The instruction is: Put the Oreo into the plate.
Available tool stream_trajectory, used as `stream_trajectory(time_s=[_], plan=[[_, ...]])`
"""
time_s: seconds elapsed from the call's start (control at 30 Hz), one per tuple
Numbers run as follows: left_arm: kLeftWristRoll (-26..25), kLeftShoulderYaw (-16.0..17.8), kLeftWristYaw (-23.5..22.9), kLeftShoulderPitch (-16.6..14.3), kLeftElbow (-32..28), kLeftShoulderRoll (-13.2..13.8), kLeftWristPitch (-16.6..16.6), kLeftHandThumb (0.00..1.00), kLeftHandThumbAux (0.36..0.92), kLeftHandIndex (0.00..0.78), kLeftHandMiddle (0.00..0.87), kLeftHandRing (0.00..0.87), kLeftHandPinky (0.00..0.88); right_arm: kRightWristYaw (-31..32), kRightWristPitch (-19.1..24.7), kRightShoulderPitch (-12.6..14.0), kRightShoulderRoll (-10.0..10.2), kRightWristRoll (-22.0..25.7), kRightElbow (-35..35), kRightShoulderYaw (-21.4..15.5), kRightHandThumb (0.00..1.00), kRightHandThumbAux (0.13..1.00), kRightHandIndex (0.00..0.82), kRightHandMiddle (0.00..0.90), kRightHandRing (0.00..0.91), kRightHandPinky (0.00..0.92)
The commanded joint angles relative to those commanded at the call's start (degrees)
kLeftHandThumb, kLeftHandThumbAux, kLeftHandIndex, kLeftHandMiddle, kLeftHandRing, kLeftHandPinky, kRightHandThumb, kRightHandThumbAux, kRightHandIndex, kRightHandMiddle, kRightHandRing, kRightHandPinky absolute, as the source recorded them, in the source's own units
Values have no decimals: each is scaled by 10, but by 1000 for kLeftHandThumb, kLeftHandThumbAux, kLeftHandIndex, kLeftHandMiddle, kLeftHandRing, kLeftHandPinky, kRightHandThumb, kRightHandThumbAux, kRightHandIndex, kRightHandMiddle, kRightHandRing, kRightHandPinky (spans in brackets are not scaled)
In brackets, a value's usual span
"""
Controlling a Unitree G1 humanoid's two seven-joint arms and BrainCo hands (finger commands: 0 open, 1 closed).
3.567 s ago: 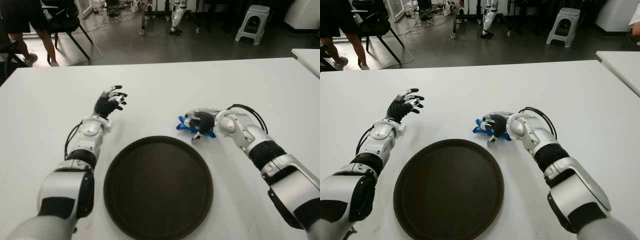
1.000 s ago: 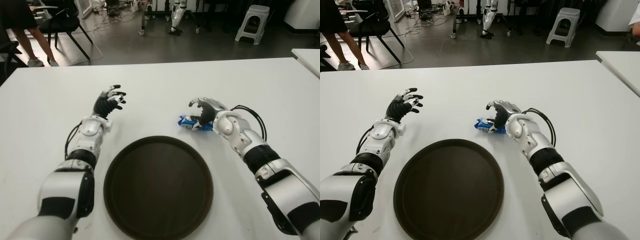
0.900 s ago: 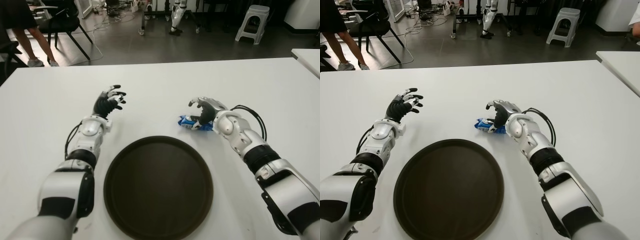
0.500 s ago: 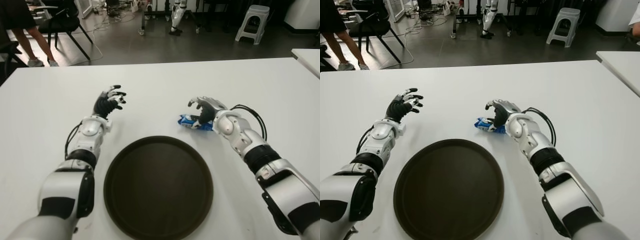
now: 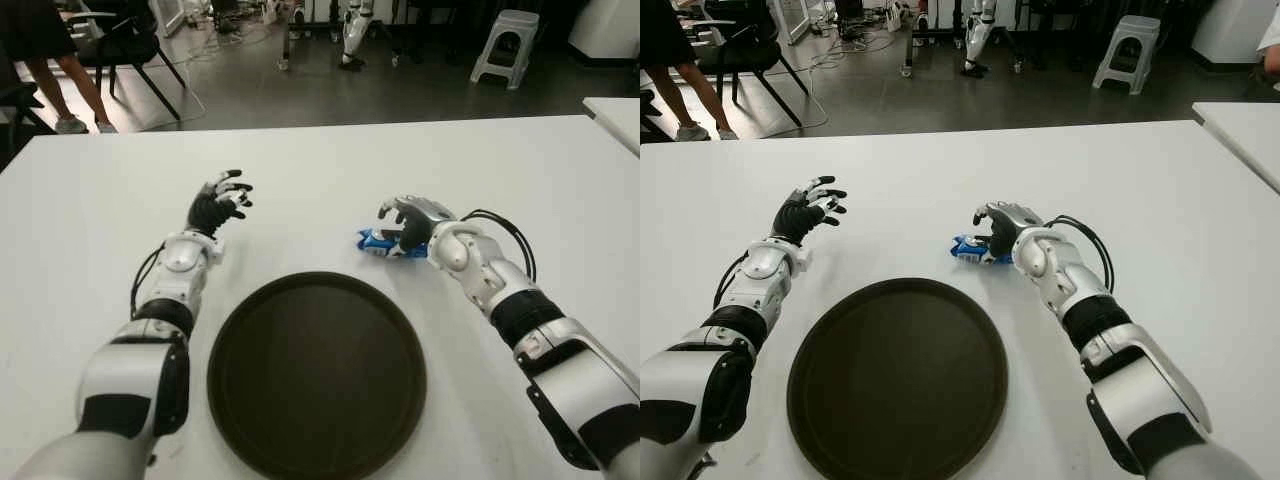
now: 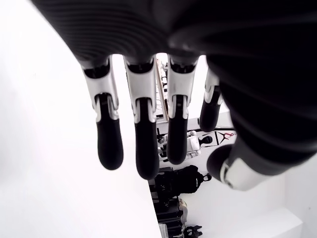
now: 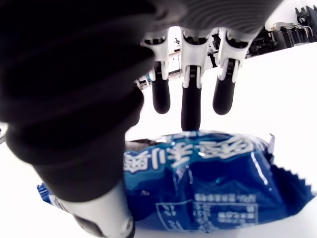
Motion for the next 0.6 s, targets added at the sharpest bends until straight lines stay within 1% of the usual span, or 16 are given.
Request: stream_trajectory(time_s=[0.1,0.23,0.37,0.5,0.6], plan=[[0,0,0,0,0,-1,1,214,674,190,325,389,435,0,-3,-1,-1,-2,4,1,88,929,470,707,724,712],[-3,2,-3,-1,0,-2,2,213,675,196,336,404,453,-1,-10,-1,-2,-1,8,0,82,916,505,683,695,683],[-5,4,-4,-1,-1,-3,0,220,670,198,340,414,467,-2,-19,0,-2,3,11,-4,62,902,524,631,642,640],[-6,5,-6,0,-2,-3,-1,210,657,190,328,401,449,-2,-28,7,-5,7,3,-8,28,898,523,568,583,589],[-7,6,-8,0,-2,-4,-1,197,659,189,336,407,446,-2,-35,16,-8,11,-10,-12,9,884,456,466,464,446]])
